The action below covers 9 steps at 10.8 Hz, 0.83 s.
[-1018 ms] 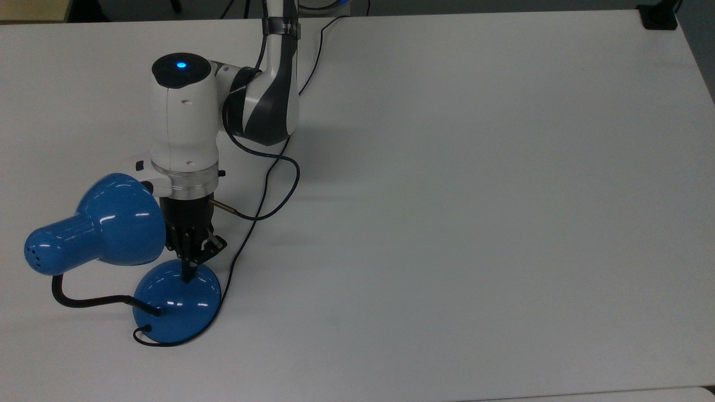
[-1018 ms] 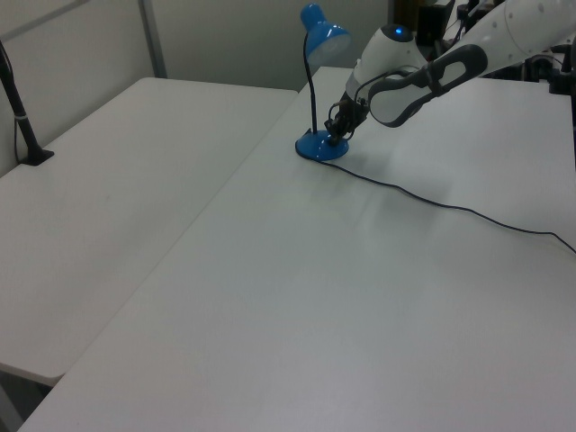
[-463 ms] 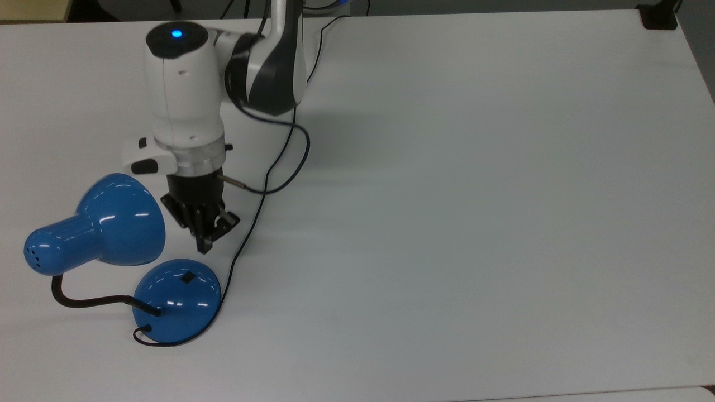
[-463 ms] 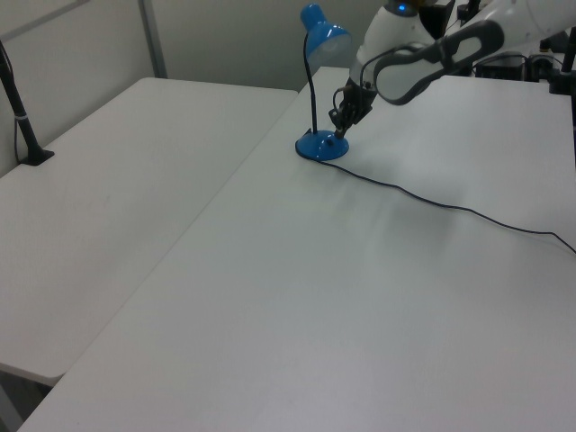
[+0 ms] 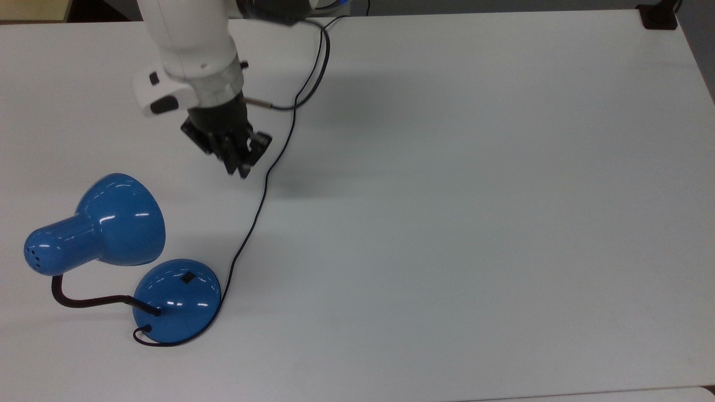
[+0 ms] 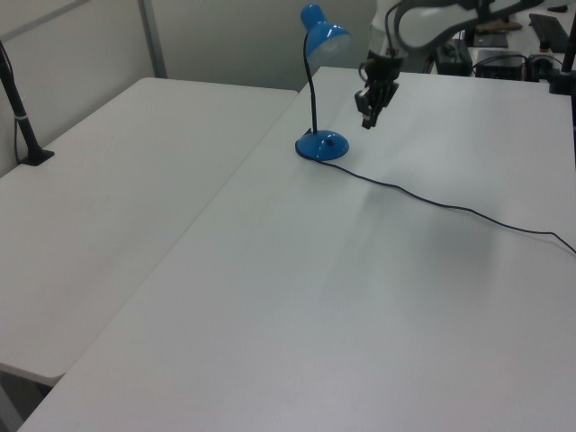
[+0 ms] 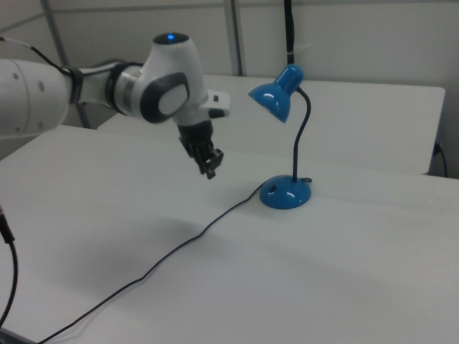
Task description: Turn off the lamp
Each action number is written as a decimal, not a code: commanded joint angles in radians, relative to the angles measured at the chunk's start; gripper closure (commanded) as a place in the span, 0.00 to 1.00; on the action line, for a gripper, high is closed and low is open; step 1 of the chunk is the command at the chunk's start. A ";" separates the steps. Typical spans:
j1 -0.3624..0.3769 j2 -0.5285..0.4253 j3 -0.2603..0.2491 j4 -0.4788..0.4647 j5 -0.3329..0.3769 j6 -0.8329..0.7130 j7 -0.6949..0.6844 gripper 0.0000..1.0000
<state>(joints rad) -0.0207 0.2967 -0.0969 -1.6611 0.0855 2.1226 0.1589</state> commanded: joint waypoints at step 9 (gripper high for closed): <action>0.143 -0.347 -0.116 -0.046 -0.046 -0.619 -0.311 0.00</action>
<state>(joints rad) 0.1053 -0.0338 -0.1955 -1.6816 0.0530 1.5391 -0.0986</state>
